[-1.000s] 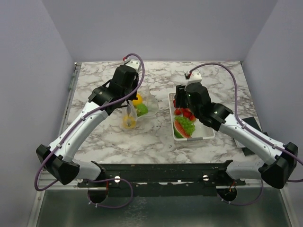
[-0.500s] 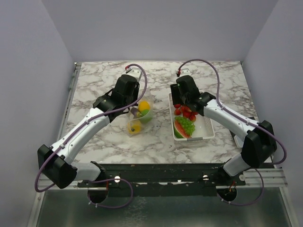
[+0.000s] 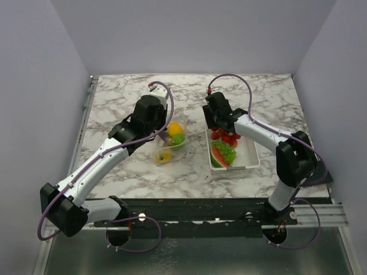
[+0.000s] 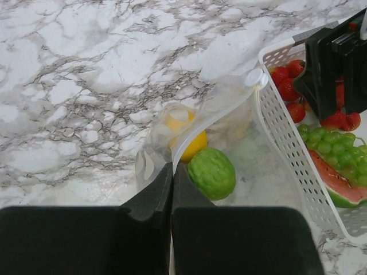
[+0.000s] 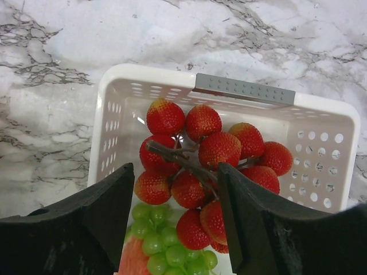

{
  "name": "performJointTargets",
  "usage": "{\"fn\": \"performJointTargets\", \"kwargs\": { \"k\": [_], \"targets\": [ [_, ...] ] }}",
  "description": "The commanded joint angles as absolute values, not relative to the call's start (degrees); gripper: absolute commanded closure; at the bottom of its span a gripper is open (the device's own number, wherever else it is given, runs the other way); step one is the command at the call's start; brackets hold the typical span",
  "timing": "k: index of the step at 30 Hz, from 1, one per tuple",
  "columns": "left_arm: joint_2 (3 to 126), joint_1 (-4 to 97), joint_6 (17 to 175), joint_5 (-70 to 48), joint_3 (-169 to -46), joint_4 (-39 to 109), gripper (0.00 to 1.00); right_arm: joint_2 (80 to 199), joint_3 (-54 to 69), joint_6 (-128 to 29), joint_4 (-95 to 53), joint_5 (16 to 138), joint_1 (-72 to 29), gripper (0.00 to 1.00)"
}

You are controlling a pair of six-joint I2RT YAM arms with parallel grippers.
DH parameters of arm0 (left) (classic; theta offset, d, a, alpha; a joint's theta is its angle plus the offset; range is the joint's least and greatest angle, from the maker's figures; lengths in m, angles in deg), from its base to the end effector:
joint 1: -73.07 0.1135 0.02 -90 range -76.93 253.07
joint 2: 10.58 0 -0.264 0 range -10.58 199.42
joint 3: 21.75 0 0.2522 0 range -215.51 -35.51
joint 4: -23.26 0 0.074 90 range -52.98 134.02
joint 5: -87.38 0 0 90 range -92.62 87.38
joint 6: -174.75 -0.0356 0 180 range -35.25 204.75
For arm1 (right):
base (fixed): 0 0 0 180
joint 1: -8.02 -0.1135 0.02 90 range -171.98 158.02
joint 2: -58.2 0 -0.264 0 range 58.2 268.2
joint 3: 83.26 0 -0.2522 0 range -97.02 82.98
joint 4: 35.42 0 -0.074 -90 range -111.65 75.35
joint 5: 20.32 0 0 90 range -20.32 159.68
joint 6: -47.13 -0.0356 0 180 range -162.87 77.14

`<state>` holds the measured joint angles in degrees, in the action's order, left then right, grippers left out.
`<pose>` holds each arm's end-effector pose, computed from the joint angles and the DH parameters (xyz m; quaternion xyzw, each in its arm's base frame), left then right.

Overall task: Place the food in the zip-top bag and seal the zipper
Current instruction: Pick up the fake fruit from the bin.

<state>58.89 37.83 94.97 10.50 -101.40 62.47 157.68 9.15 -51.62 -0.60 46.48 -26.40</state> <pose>0.2257 -0.1496 0.3526 0.1289 0.8483 -0.1039 0.5029 0.3242 0.2052 0.2443 -0.1299 0.9042 -0.0409 0.4047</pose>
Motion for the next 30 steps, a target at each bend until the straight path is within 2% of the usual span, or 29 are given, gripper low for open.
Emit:
{"fn": "performJointTargets", "kwargs": {
  "k": [1, 9, 16, 19, 25, 30],
  "targets": [
    [57.6, 38.0, 95.4, 8.3, -100.8, 60.2, 1.0, 160.1, 6.9, -49.4, -1.4, 42.2, -26.0, 0.35],
    [57.1, 38.1, 95.1, 8.7, -100.6, 60.2, 1.0, 163.1, 5.9, -48.7, -1.3, 40.2, -25.5, 0.42],
    [57.1, 38.1, 94.9, 9.3, -100.5, 60.2, 1.0, 164.6, 5.9, -49.4, -1.4, 40.8, -25.5, 0.54],
    [56.9, 38.1, 94.8, 9.7, -100.5, 60.3, 1.0, 164.6, 6.0, -49.6, -1.3, 40.5, -25.5, 0.65],
    [56.9, 38.1, 94.7, 9.9, -100.5, 60.3, 1.0, 162.7, 6.6, -49.4, -0.8, 39.2, -25.5, 0.98],
    [56.6, 38.1, 94.7, 10.0, -100.5, 60.4, 1.0, 157.8, 8.3, -50.1, -1.3, 38.4, -25.4, 1.0]
  ]
}}
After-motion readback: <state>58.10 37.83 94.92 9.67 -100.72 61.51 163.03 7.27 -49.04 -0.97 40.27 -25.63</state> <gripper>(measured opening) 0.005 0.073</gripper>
